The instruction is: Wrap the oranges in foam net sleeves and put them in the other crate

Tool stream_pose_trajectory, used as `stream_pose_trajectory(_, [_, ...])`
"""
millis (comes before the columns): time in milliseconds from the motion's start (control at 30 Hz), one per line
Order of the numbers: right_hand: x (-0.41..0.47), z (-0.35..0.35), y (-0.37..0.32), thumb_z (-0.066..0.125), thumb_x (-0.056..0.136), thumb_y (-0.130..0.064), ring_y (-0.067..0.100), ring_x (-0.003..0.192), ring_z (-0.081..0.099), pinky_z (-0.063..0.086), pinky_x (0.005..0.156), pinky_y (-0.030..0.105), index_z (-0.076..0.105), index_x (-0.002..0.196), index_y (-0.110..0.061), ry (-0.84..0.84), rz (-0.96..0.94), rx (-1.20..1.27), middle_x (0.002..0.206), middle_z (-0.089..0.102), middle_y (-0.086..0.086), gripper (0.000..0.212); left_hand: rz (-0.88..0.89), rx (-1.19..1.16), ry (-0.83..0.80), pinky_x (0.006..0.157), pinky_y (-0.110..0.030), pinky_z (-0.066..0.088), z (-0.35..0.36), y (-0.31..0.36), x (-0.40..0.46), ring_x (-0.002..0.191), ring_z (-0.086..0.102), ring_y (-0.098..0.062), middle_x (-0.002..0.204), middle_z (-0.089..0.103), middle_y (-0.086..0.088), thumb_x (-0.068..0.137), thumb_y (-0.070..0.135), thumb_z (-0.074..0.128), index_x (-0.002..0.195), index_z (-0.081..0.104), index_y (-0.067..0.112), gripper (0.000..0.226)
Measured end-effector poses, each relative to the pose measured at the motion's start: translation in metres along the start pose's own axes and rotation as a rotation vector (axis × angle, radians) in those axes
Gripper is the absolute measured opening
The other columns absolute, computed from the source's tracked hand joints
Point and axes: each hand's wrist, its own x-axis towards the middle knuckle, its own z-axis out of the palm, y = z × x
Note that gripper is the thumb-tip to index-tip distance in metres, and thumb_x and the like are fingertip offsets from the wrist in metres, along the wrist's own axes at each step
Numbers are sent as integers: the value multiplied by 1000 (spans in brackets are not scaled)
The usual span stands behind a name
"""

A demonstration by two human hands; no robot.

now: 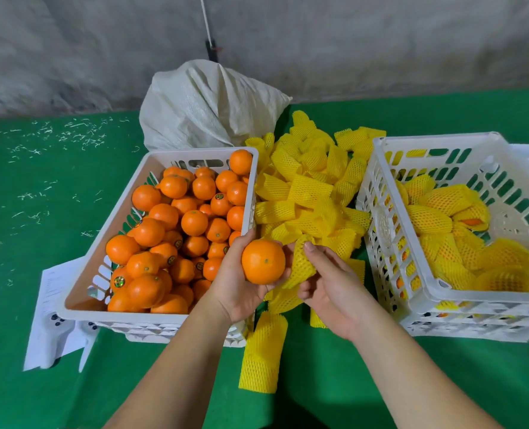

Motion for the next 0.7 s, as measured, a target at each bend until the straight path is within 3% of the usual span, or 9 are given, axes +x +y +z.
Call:
stream_pose_trajectory(67, [1, -3, -1, 77, 87, -43, 16, 71, 50, 44, 62, 29, 64, 125, -19, -18, 0, 7, 107, 72, 2, 46, 2, -34, -22, 96, -44, 59, -6, -1, 0, 117, 65, -34, 124, 66, -19, 90, 51, 66, 102, 73, 4, 49])
stream_pose_trajectory(167, [2, 1, -1, 86, 74, -45, 17, 88, 56, 43, 70, 32, 60, 116, -21, 39, -72, -266, 119, 72, -1, 55, 46, 64, -67, 112, -49, 47, -14, -4, 1, 112, 70, -28, 109, 74, -10, 91, 50, 64, 93, 80, 9, 45])
stream_pose_trajectory(267, [6, 1, 4, 80, 74, -46, 18, 89, 56, 47, 75, 36, 53, 99, -27, 174, -166, -479, 103, 65, -1, 41, 41, 243, -52, 93, -43, 51, -11, -6, -3, 97, 72, -24, 106, 75, -8, 76, 52, 77, 104, 77, 13, 47])
stream_pose_trajectory(333, [8, -1, 10, 78, 86, -43, 20, 88, 56, 49, 78, 41, 53, 93, -27, 205, -211, -459, 98, 64, 2, 30, 26, 352, -24, 82, -37, 55, -7, -8, -4, 93, 71, -22, 108, 74, -8, 68, 57, 77, 116, 69, 12, 66])
stream_pose_trajectory(400, [8, -1, 14, 73, 92, -47, 20, 90, 62, 53, 76, 41, 59, 92, -28, 221, -237, -412, 96, 69, -2, 23, 43, 415, -22, 75, -32, 57, -3, -10, -6, 91, 72, -19, 108, 75, -5, 71, 58, 75, 114, 70, 16, 61])
stream_pose_trajectory(500, [4, 1, 18, 71, 90, -53, 18, 90, 67, 54, 70, 36, 62, 92, -36, 235, -308, -410, 94, 73, -4, 20, 71, 448, 5, 72, -29, 58, 3, -11, -8, 88, 72, -15, 104, 76, -1, 83, 53, 67, 99, 78, 25, 35])
stream_pose_trajectory(567, [3, 2, 19, 74, 85, -51, 17, 89, 67, 54, 71, 34, 57, 96, -39, 240, -369, -429, 97, 71, 2, 23, 82, 452, 12, 72, -28, 58, 3, -12, -8, 88, 72, -15, 104, 76, -1, 84, 52, 64, 103, 77, 24, 36])
stream_pose_trajectory(700, [7, 1, 15, 72, 94, -26, 11, 81, 59, 47, 64, 18, 62, 107, -36, 297, -502, -599, 89, 58, -4, 18, 114, 450, -25, 73, -28, 58, 1, -13, -8, 94, 71, -16, 108, 75, -1, 87, 51, 62, 103, 77, 23, 36])
